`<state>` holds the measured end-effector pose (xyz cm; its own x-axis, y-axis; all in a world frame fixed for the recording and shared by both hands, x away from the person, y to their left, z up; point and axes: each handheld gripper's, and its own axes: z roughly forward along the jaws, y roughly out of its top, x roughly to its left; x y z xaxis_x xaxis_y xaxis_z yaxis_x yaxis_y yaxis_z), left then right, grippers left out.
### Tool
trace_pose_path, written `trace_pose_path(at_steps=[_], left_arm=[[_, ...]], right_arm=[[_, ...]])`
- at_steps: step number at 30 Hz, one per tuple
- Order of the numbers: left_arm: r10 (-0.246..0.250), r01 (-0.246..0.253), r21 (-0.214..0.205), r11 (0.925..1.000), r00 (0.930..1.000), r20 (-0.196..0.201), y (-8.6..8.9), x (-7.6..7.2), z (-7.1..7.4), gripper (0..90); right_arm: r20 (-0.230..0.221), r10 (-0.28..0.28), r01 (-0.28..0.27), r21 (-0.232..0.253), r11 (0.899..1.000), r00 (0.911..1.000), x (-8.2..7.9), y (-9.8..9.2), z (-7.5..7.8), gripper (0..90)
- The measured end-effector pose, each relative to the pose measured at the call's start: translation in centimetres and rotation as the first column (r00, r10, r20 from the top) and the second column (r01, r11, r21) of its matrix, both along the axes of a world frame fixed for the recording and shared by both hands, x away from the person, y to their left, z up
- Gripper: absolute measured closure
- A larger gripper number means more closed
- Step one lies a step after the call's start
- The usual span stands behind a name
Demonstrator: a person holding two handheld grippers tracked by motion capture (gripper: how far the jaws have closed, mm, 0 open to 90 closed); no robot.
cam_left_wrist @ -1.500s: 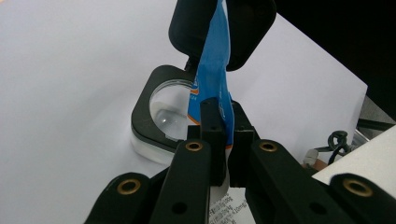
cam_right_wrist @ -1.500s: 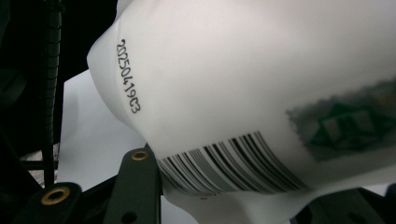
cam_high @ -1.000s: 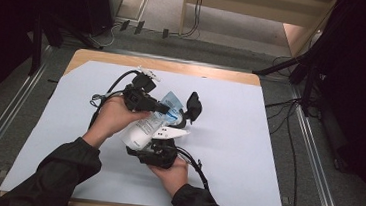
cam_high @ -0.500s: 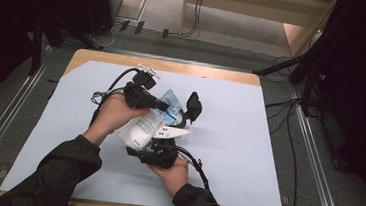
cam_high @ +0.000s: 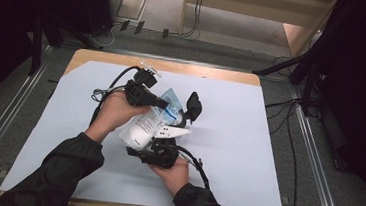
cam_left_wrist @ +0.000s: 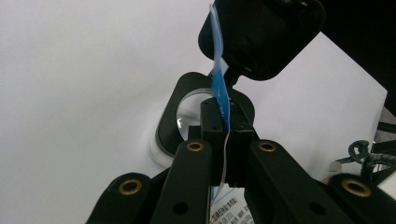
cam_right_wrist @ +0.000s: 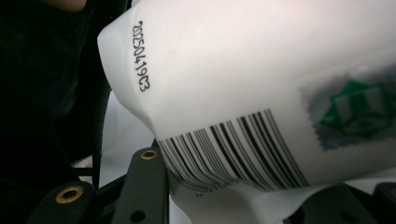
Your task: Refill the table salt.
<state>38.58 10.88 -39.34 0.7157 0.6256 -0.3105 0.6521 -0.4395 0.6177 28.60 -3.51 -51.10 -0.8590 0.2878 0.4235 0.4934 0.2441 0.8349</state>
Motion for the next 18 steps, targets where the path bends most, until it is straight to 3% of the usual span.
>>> trace_pose_path(at_steps=[7, 11, 18], left_arm=[[-0.003, 0.003, 0.013, 0.9999, 1.0000, -0.002, 0.22, 0.23, 0.27, 90.0], [-0.001, 0.001, -0.001, 1.0000, 0.9999, -0.014, 0.24, 0.28, 0.24, 89.4], [-0.004, 0.004, -0.005, 1.0000, 0.9996, -0.027, 0.46, 0.24, 0.20, 86.3]], right_arm=[[-0.008, 0.017, -0.017, 0.034, 0.999, 0.9998, 0.03, -0.11, 0.10, 66.2], [-0.005, 0.024, -0.024, 0.049, 0.999, 0.9997, -0.02, -0.20, 0.18, 66.4], [0.009, 0.019, -0.019, 0.044, 0.999, 0.9998, -0.02, -0.29, 0.21, 66.9]])
